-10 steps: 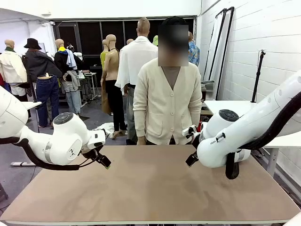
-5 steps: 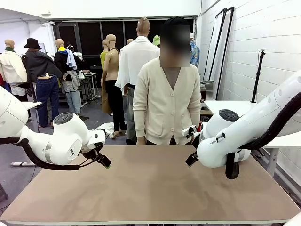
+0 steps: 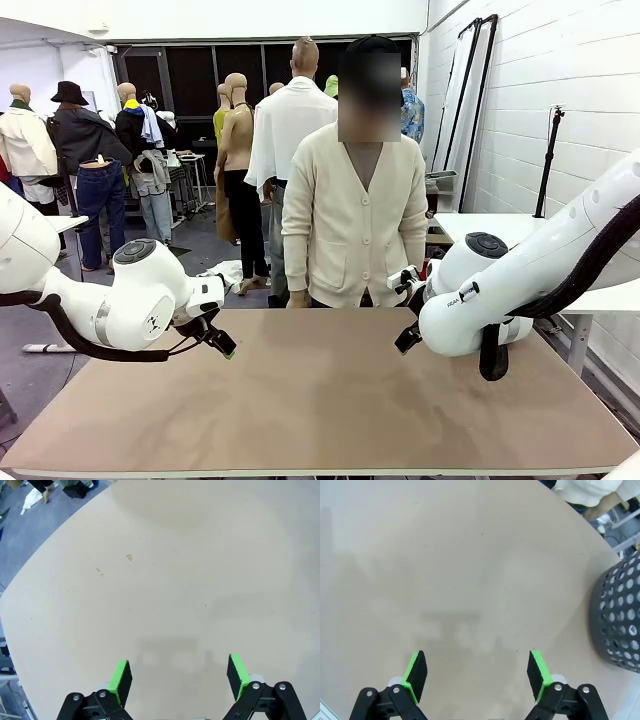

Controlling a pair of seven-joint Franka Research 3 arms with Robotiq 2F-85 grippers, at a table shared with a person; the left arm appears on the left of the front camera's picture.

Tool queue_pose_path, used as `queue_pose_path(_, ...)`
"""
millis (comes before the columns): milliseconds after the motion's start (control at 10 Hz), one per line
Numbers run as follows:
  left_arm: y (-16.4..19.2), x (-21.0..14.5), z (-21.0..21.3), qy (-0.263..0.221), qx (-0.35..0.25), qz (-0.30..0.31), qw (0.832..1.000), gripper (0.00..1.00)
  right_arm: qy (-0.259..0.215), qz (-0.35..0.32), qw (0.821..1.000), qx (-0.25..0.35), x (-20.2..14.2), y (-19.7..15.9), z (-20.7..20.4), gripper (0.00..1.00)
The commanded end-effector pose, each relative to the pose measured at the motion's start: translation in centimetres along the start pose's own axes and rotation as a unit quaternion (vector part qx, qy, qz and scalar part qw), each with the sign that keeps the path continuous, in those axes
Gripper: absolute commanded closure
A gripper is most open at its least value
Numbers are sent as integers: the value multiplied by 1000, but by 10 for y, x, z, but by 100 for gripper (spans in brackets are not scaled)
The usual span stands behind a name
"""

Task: Fold the training pants.
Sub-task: Grab both ends of the Training pants handed by a person.

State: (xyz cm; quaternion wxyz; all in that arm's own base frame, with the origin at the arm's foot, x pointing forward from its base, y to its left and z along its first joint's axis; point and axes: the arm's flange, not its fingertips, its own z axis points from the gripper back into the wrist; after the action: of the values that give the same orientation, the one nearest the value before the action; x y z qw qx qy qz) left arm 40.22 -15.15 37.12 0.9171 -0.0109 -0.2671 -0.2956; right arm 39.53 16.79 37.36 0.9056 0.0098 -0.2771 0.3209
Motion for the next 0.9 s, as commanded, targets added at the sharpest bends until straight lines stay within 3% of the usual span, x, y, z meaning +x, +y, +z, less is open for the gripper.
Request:
queue_pose_path(0,0,0,0,0,0,0,1000,0,0,0,1000,0,0,0,0,0)
queue_pose_path(200,2,9,20,2,7,-1,1000,0,6,-4,1000,13,8,-3,8,0)
queue_pose_path(800,12,51,97,23,-6,7,1000,0,5,9,999,45,50,-20,82,0)
